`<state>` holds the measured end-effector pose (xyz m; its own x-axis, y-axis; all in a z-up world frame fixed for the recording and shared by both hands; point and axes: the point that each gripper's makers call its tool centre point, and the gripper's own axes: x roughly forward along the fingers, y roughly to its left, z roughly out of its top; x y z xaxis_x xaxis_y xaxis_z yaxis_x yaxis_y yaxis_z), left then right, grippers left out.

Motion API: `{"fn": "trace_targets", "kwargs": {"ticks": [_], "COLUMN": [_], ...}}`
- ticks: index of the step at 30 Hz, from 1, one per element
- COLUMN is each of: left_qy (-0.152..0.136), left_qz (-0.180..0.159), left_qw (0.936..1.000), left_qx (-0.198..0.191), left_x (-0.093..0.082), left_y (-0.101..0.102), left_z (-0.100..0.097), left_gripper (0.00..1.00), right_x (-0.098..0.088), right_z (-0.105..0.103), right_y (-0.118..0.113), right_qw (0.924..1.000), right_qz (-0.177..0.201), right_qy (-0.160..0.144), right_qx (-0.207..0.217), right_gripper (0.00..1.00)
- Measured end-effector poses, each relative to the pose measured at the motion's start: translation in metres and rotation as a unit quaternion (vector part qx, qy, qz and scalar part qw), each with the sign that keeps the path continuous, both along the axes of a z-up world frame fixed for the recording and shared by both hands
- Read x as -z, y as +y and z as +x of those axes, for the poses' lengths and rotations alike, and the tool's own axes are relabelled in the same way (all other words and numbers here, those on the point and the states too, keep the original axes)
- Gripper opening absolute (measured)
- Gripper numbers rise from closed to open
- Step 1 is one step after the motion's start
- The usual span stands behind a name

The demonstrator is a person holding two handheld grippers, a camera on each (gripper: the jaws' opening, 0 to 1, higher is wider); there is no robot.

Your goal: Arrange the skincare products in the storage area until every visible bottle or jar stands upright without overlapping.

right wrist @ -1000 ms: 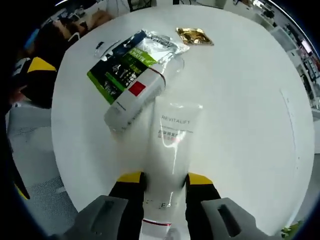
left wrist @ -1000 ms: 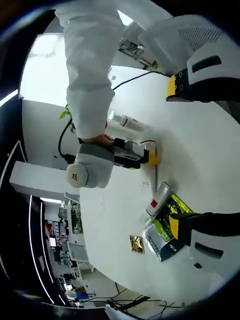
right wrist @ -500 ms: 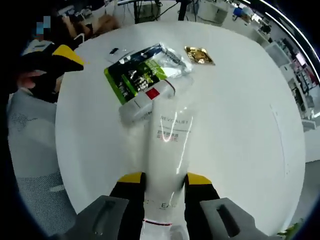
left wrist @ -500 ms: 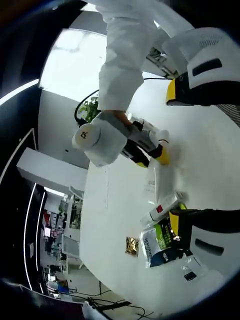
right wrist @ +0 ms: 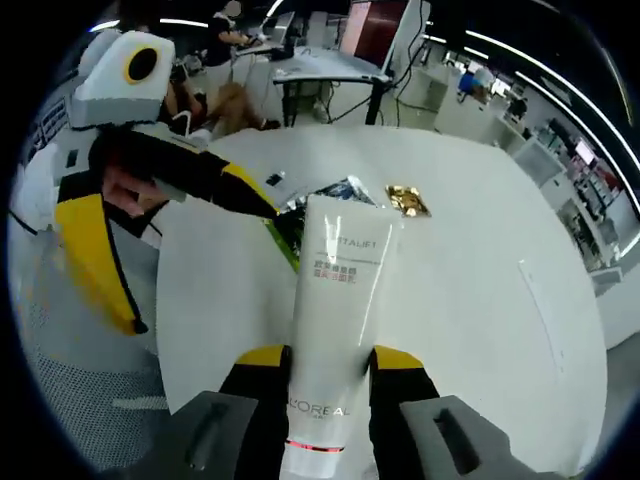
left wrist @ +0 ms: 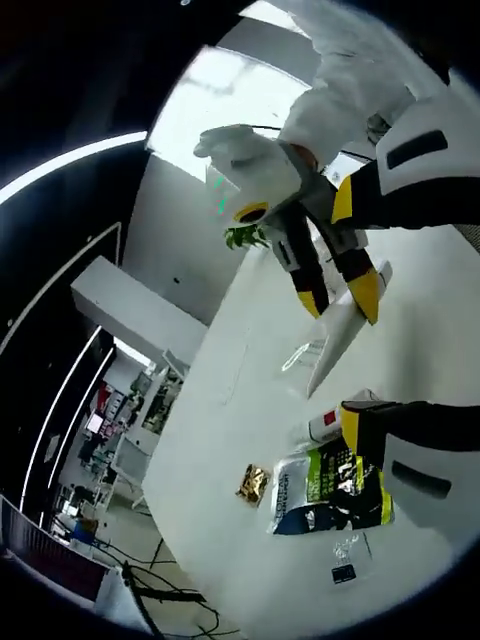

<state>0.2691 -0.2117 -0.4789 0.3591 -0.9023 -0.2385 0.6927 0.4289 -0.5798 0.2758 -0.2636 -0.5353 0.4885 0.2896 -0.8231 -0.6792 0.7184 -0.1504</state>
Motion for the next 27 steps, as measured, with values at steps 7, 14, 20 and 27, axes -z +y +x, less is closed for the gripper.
{"fn": "trace_targets", "kwargs": {"ticks": [7, 14, 20, 27], "left_qy": [0.005, 0.019, 0.01, 0.001], "left_qz": [0.005, -0.016, -0.02, -0.013], "left_qw": [1.0, 0.9997, 0.9997, 0.9993], "left_qx": [0.001, -0.003, 0.011, 0.035], "left_x": [0.004, 0.002, -0.001, 0.0], "left_y": [0.0, 0.0, -0.006, -0.012], "left_z": [0.001, 0.005, -0.002, -0.011], "left_gripper": [0.61, 0.48, 0.37, 0.29], "right_x": [-0.025, -0.035, -0.041, -0.048], "right_z": [-0.011, -0.024, -0.031, -0.032], "right_y": [0.024, 0.036, 0.047, 0.046], "right_qw": [0.9971, 0.9951, 0.9925, 0.9903], "right_qz": [0.059, 0.053, 0.064, 0.049], "right_qy": [-0.048, -0.082, -0.103, -0.127], "right_qx": [0.001, -0.012, -0.017, -0.025], "right_gripper": [0.23, 0.23, 0.23, 0.23]}}
